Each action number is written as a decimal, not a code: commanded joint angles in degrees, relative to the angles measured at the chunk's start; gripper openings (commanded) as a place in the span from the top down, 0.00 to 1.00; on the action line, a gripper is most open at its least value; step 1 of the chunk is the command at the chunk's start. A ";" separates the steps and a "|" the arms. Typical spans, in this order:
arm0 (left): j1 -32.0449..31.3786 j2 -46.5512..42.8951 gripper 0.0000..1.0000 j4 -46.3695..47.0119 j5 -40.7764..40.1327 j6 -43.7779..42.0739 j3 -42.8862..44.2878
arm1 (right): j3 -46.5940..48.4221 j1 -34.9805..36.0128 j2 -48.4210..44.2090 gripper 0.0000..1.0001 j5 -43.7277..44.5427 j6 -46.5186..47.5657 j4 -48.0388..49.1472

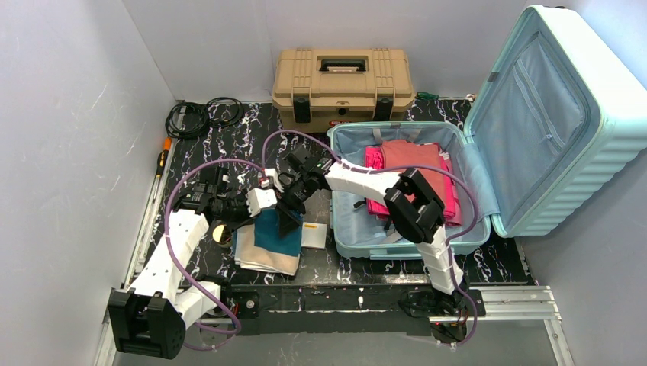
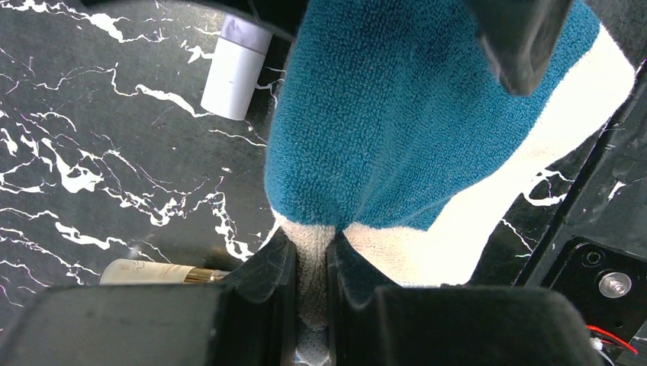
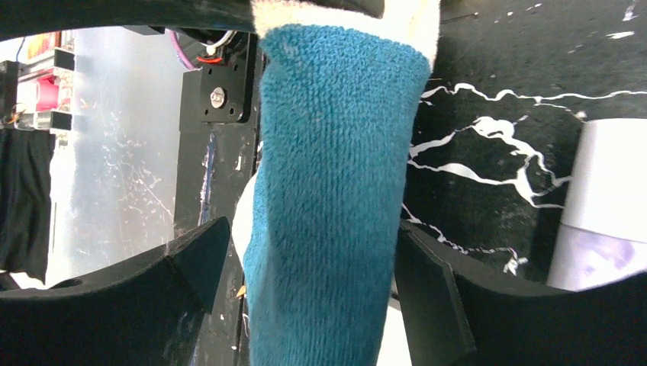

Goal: Pack the luggage
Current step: Place the personal item in the luggage.

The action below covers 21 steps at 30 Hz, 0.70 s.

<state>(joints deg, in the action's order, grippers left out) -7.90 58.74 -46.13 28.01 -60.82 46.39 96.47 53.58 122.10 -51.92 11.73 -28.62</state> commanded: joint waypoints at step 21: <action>-0.18 -2.92 0.02 1.30 -0.24 4.29 1.27 | 5.72 1.14 1.21 0.99 -7.11 -2.66 -1.66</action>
<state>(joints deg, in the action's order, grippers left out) -8.01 58.37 -44.53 28.62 -58.43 46.33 100.84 54.76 126.85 -57.19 9.15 -30.09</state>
